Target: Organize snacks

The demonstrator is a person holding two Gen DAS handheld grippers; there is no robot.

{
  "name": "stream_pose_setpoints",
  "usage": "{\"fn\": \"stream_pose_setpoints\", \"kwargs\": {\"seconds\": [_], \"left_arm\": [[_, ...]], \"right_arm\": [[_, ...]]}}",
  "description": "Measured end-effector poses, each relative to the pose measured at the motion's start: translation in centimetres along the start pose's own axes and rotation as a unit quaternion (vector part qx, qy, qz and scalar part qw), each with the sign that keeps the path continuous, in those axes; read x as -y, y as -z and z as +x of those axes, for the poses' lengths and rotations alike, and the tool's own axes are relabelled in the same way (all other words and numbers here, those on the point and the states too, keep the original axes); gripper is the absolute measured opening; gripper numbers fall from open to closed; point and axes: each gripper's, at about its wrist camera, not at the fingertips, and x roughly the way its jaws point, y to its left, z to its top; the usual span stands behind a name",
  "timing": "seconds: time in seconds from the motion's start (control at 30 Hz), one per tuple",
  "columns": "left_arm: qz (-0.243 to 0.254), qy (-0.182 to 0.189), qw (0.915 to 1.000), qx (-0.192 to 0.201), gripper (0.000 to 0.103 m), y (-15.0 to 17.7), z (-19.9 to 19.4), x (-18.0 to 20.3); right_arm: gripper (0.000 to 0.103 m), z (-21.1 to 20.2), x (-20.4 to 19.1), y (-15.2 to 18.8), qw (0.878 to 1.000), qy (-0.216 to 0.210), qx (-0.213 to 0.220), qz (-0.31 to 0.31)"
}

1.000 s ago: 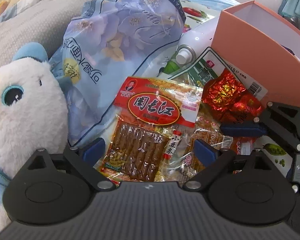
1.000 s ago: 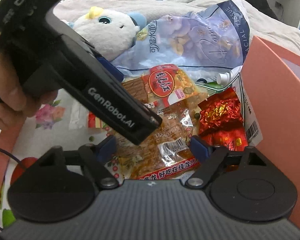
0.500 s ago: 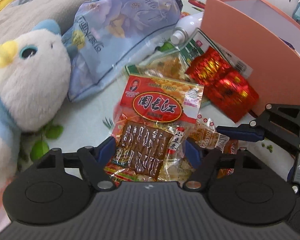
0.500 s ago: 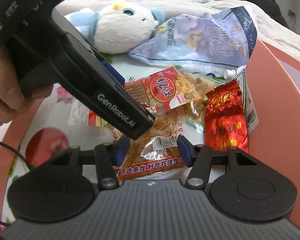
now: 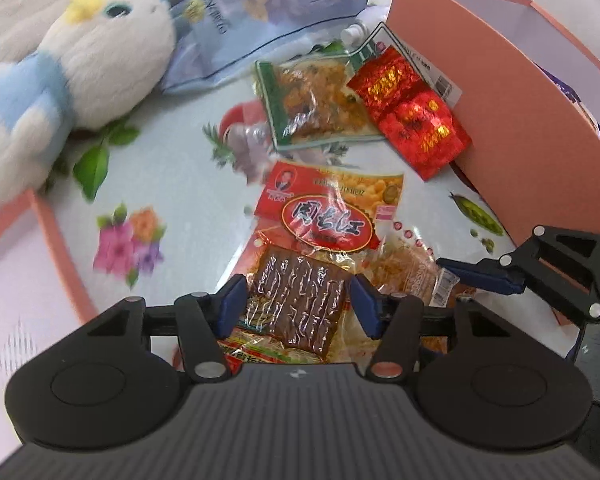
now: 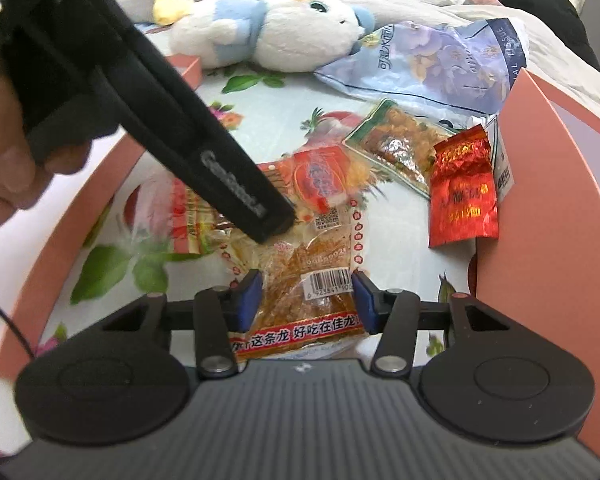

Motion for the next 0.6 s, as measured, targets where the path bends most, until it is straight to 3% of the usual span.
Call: {"fn": "stream_pose_setpoints", "kwargs": {"seconds": [0.13, 0.3, 0.47, 0.6], "left_arm": [[-0.028, -0.006, 0.9996, 0.002, 0.060, 2.0, -1.2, 0.5], [-0.058, -0.011, 0.9982, 0.011, 0.031, 3.6, -2.8, 1.9], [-0.084, -0.004, 0.9963, 0.019, 0.031, 5.2, -3.4, 2.6], [-0.064, -0.001, 0.9978, 0.014, 0.035, 5.7, -3.6, 2.9]], "right_arm": [[0.049, -1.0, 0.0, 1.0, 1.000, -0.007, -0.005, -0.004], [0.047, -2.4, 0.2, 2.1, 1.000, -0.012, -0.011, -0.001], [0.046, -3.5, 0.5, 3.2, 1.000, -0.008, -0.015, -0.006], [0.046, -4.6, 0.9, 4.2, 1.000, -0.005, -0.022, -0.005]]}}
